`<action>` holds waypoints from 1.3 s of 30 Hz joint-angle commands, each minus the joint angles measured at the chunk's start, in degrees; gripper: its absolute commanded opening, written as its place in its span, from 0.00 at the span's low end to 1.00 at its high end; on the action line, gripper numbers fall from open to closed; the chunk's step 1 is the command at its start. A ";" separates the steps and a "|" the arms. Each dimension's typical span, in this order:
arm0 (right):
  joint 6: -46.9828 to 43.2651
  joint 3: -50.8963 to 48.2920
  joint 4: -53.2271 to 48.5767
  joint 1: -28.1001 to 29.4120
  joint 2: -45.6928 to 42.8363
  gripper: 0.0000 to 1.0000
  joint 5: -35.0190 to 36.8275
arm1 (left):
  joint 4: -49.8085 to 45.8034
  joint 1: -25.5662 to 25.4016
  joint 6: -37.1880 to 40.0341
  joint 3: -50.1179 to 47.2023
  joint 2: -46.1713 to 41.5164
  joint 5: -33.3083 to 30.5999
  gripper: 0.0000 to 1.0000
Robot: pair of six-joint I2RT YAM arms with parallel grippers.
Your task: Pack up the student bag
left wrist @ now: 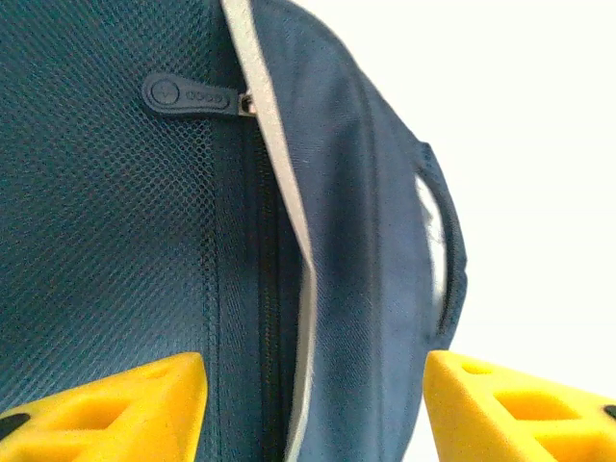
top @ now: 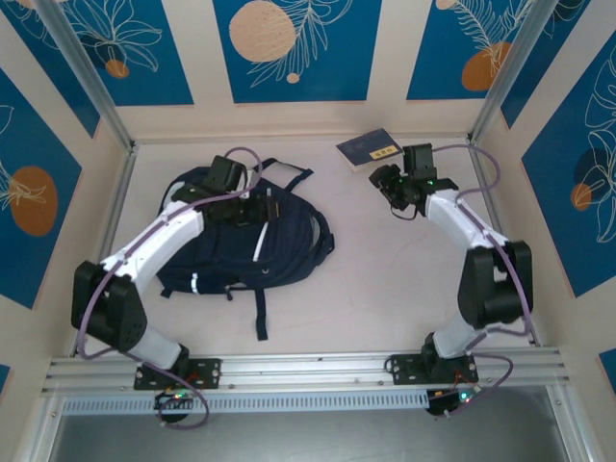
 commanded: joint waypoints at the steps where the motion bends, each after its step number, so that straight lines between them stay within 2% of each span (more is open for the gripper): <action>1: 11.51 4.01 5.94 -2.21 6.88 0.57 -6.57 | -3.79 -0.34 4.26 3.03 -6.13 1.49 0.64; 8: 22.03 17.35 10.08 -3.87 23.87 0.57 -9.36 | 1.97 -0.45 6.42 -3.68 -13.20 0.31 0.68; 11: 23.77 22.76 10.08 -3.81 29.22 0.55 -9.04 | 4.17 -0.54 5.42 -5.25 -13.62 2.76 0.67; 19: 27.15 34.57 6.05 -3.15 39.28 0.53 -8.29 | 4.66 -0.44 4.61 -5.21 -13.31 3.93 0.67; 32: 29.64 39.38 5.56 -2.65 44.38 0.50 -9.05 | 4.88 -0.45 3.98 -4.49 -11.28 5.00 0.66; 39: 29.41 42.83 6.46 -2.77 46.94 0.37 -9.97 | 4.96 -0.45 3.94 -4.41 -10.52 5.24 0.66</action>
